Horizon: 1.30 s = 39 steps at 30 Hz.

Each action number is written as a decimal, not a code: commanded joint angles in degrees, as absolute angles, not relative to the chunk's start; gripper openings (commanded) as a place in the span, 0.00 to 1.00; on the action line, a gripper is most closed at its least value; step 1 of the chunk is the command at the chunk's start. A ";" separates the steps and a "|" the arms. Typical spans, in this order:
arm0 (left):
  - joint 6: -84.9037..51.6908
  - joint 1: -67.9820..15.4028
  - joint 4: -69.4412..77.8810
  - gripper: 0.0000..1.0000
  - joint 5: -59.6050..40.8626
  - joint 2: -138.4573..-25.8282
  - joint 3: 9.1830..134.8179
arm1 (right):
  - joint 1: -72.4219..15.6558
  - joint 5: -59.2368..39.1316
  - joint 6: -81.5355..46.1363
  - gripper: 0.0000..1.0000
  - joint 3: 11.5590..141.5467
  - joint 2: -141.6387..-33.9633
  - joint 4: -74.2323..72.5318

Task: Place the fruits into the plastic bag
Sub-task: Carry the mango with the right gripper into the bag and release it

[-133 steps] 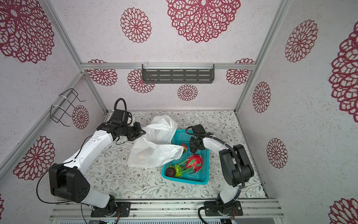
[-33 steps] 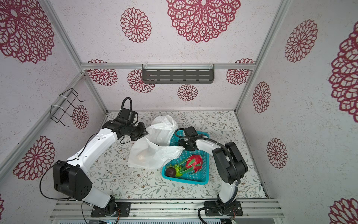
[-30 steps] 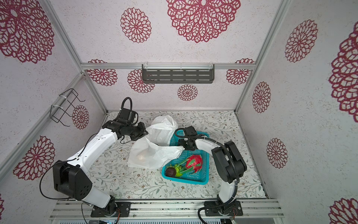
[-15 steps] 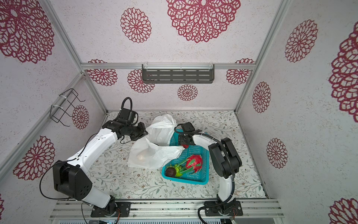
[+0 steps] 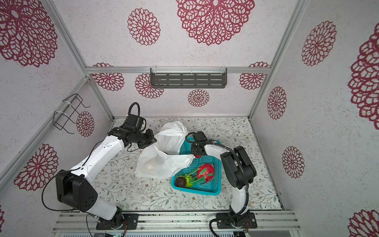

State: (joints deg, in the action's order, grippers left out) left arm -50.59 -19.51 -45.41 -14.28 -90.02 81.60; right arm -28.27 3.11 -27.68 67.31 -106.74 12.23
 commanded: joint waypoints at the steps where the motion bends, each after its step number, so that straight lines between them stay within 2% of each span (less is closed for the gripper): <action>1: -50.36 -19.78 -45.40 0.00 -14.28 -89.56 82.97 | -26.65 3.35 -28.92 0.35 64.90 -99.62 12.03; 4: -50.24 -19.78 -45.18 0.00 -14.59 -89.56 82.97 | -26.07 1.81 -26.83 0.35 61.79 -92.76 10.15; 7: -49.97 -19.81 -44.75 0.00 -14.62 -89.47 82.81 | -26.10 -5.31 -22.57 0.36 58.46 -85.45 5.37; 11: -50.03 -19.81 -42.91 0.00 -15.34 -89.38 82.11 | -26.51 -15.55 -21.13 0.36 58.66 -81.31 2.05; 15: -50.10 -19.90 -42.50 0.00 -15.31 -89.49 82.00 | -29.83 -21.75 -20.86 0.37 62.05 -82.93 -1.37; 24: -50.49 -20.04 -42.57 0.00 -13.88 -87.79 81.54 | -40.45 -27.71 -16.60 0.40 76.07 -97.57 2.45; 26: -50.37 -20.04 -42.76 0.00 -13.13 -87.24 81.47 | -41.12 -28.38 -16.79 0.44 76.92 -99.12 2.61; 31: -50.16 -20.03 -43.30 0.00 -12.49 -86.62 81.47 | -41.52 -26.85 -16.73 0.70 76.90 -99.10 3.69; 35: -49.89 -19.97 -43.95 0.00 -11.22 -86.58 81.66 | -41.33 -20.86 -14.67 0.78 76.22 -96.19 5.81; 39: -49.69 -20.02 -44.01 0.00 -10.73 -86.42 81.73 | -40.07 -17.22 -13.61 0.80 74.85 -91.94 7.43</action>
